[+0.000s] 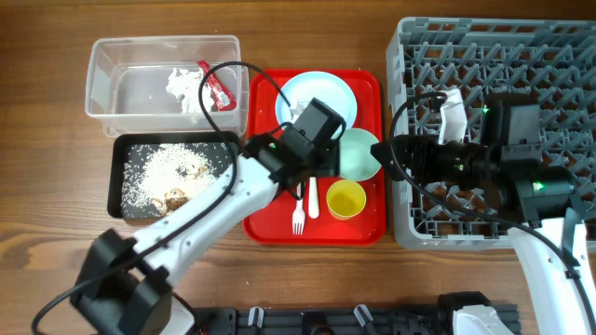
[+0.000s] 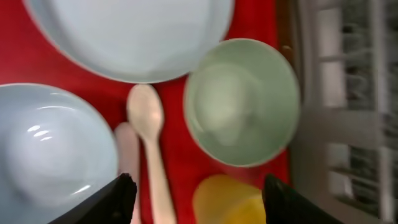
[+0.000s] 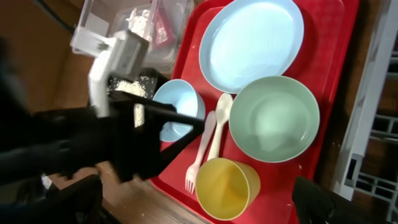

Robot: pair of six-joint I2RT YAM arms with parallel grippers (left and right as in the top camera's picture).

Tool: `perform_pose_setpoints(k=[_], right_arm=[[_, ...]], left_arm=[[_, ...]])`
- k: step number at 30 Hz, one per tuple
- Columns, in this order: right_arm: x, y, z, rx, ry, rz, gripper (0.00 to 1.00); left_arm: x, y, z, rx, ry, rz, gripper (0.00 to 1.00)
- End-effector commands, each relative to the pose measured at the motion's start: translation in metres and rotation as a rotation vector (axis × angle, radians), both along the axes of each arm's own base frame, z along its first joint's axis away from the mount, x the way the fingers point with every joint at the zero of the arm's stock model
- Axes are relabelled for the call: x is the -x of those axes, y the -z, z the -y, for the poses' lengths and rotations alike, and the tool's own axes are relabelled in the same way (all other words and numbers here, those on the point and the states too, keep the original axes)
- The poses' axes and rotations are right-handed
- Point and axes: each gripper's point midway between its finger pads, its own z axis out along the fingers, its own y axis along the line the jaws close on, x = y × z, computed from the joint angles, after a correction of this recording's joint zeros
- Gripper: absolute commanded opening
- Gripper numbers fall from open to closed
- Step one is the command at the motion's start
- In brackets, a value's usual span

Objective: Sort waste into correct bins and load items into the dishwasher rack
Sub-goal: 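Grasp the yellow cup with the left gripper and lift it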

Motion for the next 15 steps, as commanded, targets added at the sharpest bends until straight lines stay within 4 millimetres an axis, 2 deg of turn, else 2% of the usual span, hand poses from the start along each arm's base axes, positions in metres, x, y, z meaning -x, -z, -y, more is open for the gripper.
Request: perform_pose_setpoints(k=[1,8,15], right_arm=[[-0.006,-0.004,0.004,0.012,0.026,0.010,1.00],[-0.005,-0.001,0.007,0.034,0.040,0.000,1.00],[-0.005,0.003,0.011,0.055,0.055,-0.011,1.00]], left_arm=[[0.021,-0.002,0.023,0.069,0.148,-0.059,0.65],[0.040,0.026,0.035,0.027,0.197,-0.136,0.61],[0.053,0.046,0.031,-0.031,0.209,-0.195,0.57]])
